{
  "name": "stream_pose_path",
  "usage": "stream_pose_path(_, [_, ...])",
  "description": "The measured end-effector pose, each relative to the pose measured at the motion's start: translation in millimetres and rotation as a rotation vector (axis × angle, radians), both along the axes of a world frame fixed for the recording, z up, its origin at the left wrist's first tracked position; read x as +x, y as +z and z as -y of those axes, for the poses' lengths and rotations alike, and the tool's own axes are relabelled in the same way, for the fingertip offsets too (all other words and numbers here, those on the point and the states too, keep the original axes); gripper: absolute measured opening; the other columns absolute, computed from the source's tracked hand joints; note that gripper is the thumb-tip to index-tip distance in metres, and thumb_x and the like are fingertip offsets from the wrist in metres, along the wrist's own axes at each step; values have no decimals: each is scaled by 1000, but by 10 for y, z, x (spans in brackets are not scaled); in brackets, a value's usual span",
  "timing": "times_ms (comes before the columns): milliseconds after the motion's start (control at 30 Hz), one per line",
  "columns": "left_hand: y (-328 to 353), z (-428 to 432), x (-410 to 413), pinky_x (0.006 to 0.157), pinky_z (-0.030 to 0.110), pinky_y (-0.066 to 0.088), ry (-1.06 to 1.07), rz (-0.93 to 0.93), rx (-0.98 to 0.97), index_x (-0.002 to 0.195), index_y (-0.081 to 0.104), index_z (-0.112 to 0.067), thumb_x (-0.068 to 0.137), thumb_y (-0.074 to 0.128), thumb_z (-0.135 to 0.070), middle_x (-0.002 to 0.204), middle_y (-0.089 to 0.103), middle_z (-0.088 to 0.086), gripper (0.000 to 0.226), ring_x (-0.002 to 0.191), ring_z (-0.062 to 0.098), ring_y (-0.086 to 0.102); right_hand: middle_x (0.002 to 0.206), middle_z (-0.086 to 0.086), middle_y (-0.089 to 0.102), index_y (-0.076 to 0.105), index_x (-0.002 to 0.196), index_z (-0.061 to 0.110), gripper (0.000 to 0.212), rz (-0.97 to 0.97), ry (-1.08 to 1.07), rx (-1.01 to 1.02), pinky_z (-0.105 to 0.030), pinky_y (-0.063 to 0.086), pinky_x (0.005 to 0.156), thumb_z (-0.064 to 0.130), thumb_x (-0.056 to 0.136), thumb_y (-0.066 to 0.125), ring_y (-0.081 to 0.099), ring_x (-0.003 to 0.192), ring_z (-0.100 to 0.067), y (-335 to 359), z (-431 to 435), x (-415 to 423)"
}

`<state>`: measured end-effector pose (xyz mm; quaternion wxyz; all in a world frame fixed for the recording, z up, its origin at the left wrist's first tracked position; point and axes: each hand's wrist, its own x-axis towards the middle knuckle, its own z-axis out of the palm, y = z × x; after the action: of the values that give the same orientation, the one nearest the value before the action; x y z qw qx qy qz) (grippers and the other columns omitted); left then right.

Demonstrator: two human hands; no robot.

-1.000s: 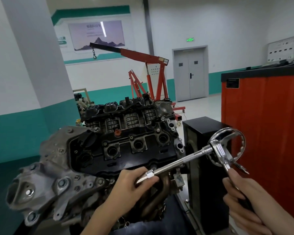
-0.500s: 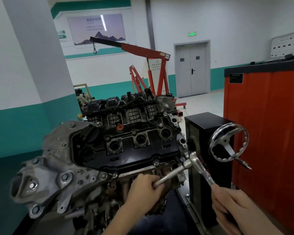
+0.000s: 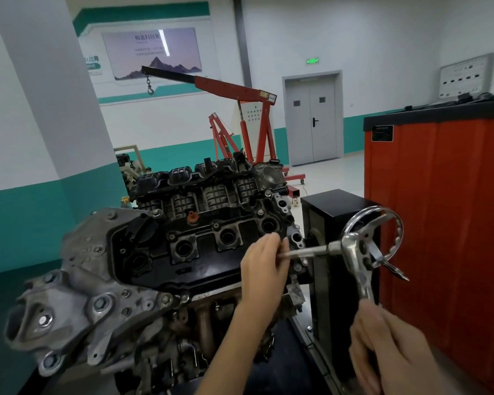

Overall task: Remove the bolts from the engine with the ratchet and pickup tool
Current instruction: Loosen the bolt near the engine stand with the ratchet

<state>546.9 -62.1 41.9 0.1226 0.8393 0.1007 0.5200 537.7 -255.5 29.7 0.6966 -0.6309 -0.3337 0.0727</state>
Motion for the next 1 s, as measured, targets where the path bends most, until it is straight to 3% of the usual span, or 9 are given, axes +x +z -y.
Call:
stream_pose_path(67, [164, 84, 147, 69, 26, 37, -35, 3, 14, 79, 47, -13, 95, 50, -17, 79, 47, -1, 16, 74, 16, 41, 37, -10, 37, 43, 49, 17, 49, 11, 15, 91, -21, 31, 33, 43, 91, 38, 31, 27, -17, 102, 27, 205])
stream_pose_path(133, [273, 170, 340, 78, 29, 37, -38, 34, -6, 86, 52, -8, 94, 51, -8, 87, 50, 5, 8, 83, 19, 43, 35, -10, 37, 42, 51, 15, 50, 127, -11, 106, -21, 32, 32, 40, 93, 35, 31, 25, -16, 256, -21, 334])
stream_pose_path(200, [327, 234, 524, 79, 32, 39, -31, 42, -40, 90, 54, -5, 94, 50, -2, 91, 52, 8, 7, 87, 22, 45, 35, -11, 39, 43, 52, 14, 49, 244, -68, 108, -22, 33, 32, 38, 95, 33, 33, 24, -18, 219, -87, 474])
stream_pose_path(333, [214, 232, 779, 84, 36, 41, -14, -24, -96, 94, 56, -3, 96, 46, -1, 95, 56, 11, 10, 92, 25, 47, 35, -11, 41, 42, 55, 5, 52, 251, -91, 71, -24, 34, 32, 32, 98, 33, 36, 24, -21, 91, -153, 670])
stream_pose_path(533, [-27, 140, 822, 76, 27, 35, -4, -61, -65, 92, 57, -2, 93, 47, 3, 91, 54, 10, 11, 86, 22, 45, 34, -13, 41, 42, 55, 3, 54, 248, -119, -14, -25, 35, 35, 38, 96, 33, 37, 25, -23, -83, -190, 829])
stream_pose_path(700, [94, 69, 881, 82, 35, 44, 15, -33, -26, 95, 59, -2, 93, 50, 3, 93, 58, 11, 10, 90, 25, 50, 34, -11, 41, 41, 55, 4, 53, 306, -111, -9, -28, 34, 32, 34, 97, 32, 38, 24, -22, 40, -227, 897])
stream_pose_path(867, [58, -9, 891, 84, 35, 45, 15, -40, -51, 97, 60, -1, 94, 49, 2, 97, 58, 10, 11, 94, 24, 50, 33, -10, 40, 42, 56, 1, 53, 286, -85, -38, -32, 35, 35, 33, 97, 32, 38, 24, -23, 48, -294, 916])
stream_pose_path(1000, [49, -141, 876, 80, 29, 42, -17, -27, -123, 99, 59, -1, 98, 48, -4, 97, 57, 9, 12, 94, 21, 48, 36, -10, 39, 43, 60, -4, 52, 302, -87, -90, -42, 39, 40, 30, 98, 35, 38, 28, -21, 119, -420, 906])
